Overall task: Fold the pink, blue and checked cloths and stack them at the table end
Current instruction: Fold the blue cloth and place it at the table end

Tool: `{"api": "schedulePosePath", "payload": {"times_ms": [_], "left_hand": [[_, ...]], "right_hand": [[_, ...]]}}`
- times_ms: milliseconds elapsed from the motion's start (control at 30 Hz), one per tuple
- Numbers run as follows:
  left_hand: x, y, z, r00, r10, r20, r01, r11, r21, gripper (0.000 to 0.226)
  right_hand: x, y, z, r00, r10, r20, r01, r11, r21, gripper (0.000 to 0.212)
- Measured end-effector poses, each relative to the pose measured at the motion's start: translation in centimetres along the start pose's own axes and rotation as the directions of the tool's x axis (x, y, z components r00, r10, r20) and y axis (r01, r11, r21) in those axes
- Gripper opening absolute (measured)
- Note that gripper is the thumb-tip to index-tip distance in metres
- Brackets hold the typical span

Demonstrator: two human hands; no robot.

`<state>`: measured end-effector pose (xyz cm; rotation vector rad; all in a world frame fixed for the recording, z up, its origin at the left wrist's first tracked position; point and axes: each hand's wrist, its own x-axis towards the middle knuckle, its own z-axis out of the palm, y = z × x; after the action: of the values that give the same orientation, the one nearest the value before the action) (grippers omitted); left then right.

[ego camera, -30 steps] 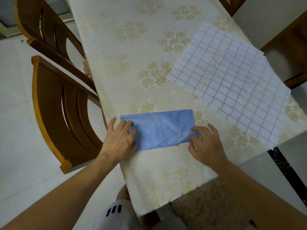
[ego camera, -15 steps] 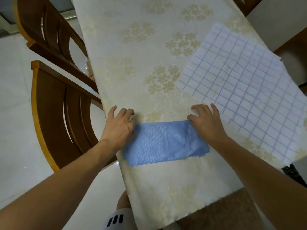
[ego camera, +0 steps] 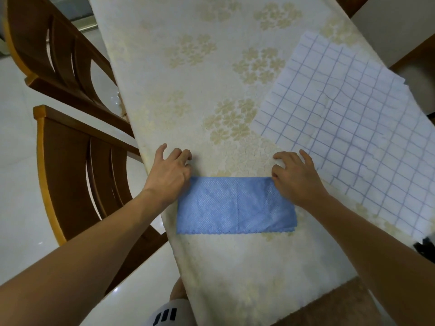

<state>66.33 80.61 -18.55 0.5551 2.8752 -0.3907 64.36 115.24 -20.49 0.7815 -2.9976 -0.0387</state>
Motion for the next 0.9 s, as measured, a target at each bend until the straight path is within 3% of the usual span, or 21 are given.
{"api": "schedulePosePath", "payload": {"times_ms": [233,367,600,733,800,900], "left_hand": [[-0.3,-0.2,0.2,0.993,0.012,-0.117,-0.028,0.991,-0.13,0.027],[0.3,-0.4,0.6,0.994,0.025,-0.103,-0.038,0.991,-0.126,0.022],[2.0,-1.0,0.3,0.998,0.011,-0.058,-0.014,0.999,-0.05,0.017],[2.0,-0.8,0.3,0.999,-0.038,0.003,0.038,0.999,-0.016,0.02],[1.6,-0.4,0.0,0.997,-0.067,-0.025,0.067,0.997,-0.035,0.021],[0.6,1.1,-0.9,0.99,-0.058,-0.131,0.042,0.992,-0.122,0.019]], "right_hand": [[-0.5,0.3,0.1,0.997,-0.022,-0.072,0.025,0.999,0.041,0.013],[-0.4,0.7,0.4,0.997,-0.045,-0.056,0.046,0.999,0.022,0.002],[0.1,0.7,0.4,0.999,0.001,-0.032,-0.001,1.0,-0.02,0.003],[0.1,0.3,0.2,0.995,0.096,-0.027,-0.096,0.995,0.018,0.007],[-0.3,0.3,-0.2,0.989,0.134,-0.055,-0.13,0.989,0.077,0.009],[-2.0,0.5,-0.7,0.986,0.082,-0.148,-0.068,0.993,0.099,0.009]]}}
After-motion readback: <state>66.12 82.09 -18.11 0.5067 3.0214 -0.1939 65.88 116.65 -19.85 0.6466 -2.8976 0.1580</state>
